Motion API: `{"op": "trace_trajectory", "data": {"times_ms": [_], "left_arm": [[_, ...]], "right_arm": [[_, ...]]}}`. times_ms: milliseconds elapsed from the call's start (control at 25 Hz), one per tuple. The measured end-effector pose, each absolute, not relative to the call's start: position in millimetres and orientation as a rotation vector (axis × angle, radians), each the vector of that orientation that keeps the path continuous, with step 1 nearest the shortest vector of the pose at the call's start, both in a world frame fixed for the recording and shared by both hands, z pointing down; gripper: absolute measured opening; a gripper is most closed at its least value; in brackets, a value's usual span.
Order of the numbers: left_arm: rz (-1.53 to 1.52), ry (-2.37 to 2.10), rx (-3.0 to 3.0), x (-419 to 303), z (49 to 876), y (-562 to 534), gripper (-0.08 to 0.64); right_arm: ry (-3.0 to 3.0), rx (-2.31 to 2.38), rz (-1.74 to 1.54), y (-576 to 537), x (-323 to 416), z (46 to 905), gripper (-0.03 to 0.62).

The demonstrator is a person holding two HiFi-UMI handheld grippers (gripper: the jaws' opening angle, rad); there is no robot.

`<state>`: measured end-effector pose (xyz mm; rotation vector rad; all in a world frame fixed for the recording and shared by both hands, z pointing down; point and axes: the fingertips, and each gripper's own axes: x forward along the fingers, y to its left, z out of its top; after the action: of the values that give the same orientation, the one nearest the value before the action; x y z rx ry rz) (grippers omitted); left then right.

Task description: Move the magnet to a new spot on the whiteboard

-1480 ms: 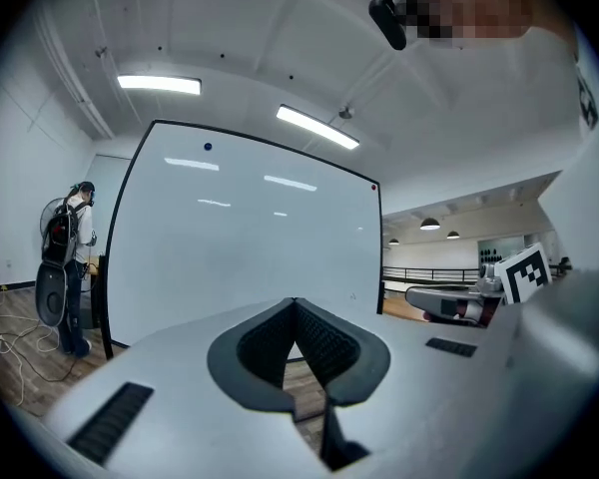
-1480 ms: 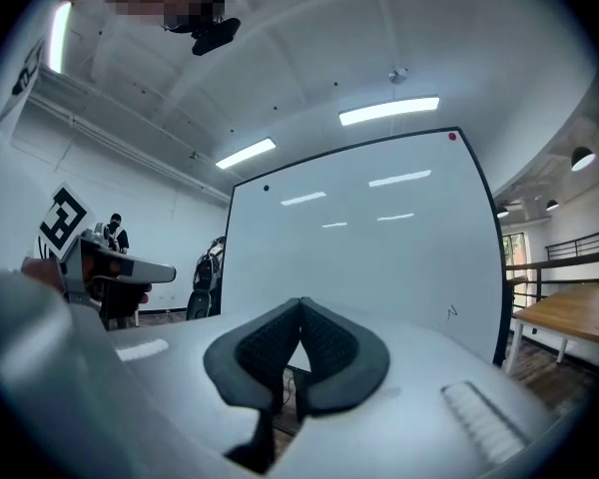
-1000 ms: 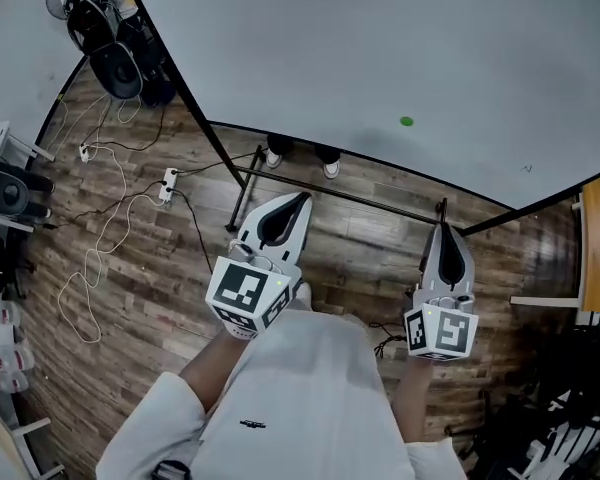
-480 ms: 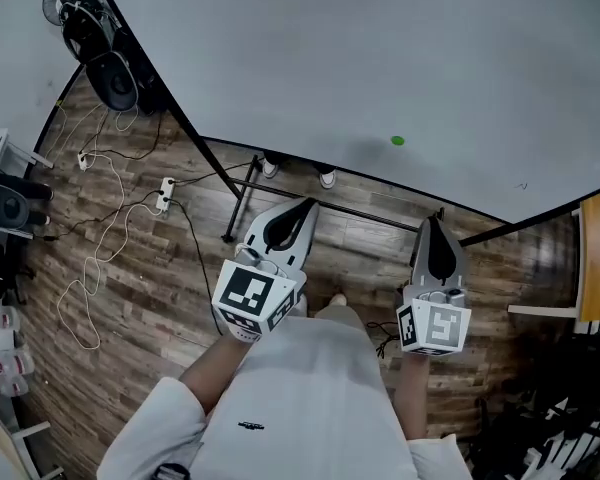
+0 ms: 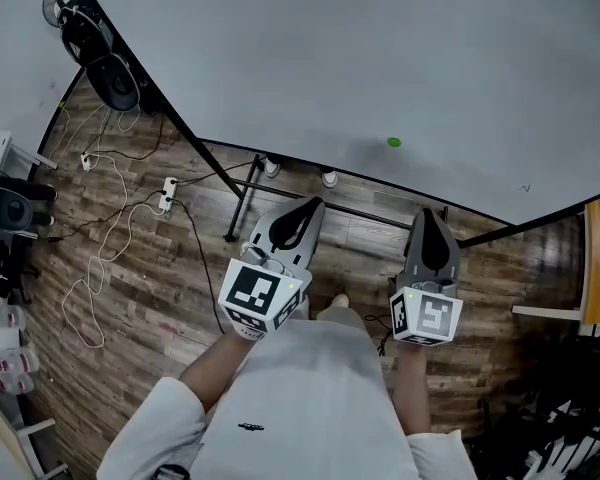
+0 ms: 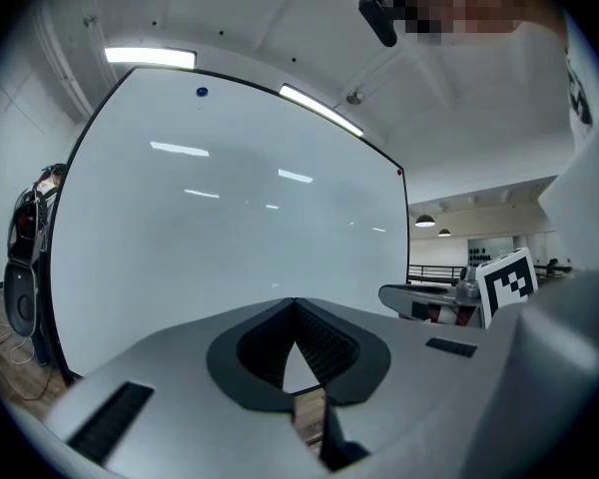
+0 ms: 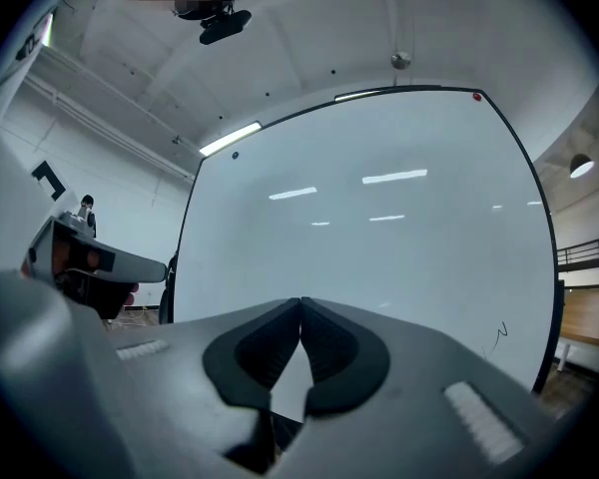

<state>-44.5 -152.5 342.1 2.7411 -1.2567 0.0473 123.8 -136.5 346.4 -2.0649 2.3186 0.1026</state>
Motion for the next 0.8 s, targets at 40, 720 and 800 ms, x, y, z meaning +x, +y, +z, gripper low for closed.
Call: {"op": "trace_trajectory", "data": {"times_ms": [40,720,800], "left_arm": [[0.055,-1.250,2.741,-42.3,344.7,-154.6,0.006],[0.158,-1.264,2.698,-24.6,398.7,-208.9,0.006],[0.160,-1.258,2.691,-23.0,403.1,-214.9,0.006]], "right_arm": [[2.309,-2.068,0.095,-139.5,124.3,348.5,0.008],[2.307,-2.126,0.045,-203.6,129.2,397.0,0.038],[2.304,-2.132,0.029,-212.1,129.6,402.7,0.057]]}}
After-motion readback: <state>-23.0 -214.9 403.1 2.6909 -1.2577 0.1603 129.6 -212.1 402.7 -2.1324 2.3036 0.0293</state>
